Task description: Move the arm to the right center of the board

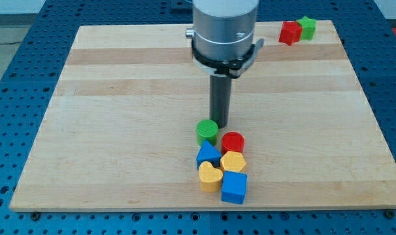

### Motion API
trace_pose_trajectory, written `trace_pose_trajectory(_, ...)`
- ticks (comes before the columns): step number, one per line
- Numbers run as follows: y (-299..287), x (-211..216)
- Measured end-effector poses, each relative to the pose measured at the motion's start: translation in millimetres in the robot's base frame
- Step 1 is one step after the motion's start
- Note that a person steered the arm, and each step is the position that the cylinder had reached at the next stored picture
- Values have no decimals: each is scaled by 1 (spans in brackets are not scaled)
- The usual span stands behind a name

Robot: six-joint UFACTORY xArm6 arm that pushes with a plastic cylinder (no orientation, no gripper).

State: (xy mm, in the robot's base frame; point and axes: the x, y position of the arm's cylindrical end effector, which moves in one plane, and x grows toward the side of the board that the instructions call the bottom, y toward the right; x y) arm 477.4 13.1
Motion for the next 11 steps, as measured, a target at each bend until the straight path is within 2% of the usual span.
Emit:
trace_pose_trajectory(2, -2, 24)
trace_pose_trajectory(3, -7, 21)
trace_pose_trajectory(4, -14, -2)
trace_pose_trajectory(5, 19, -27)
trace_pose_trajectory(7, 152, -28)
trace_pose_trajectory(10, 243, -24)
trace_pose_trajectory(11, 256, -24)
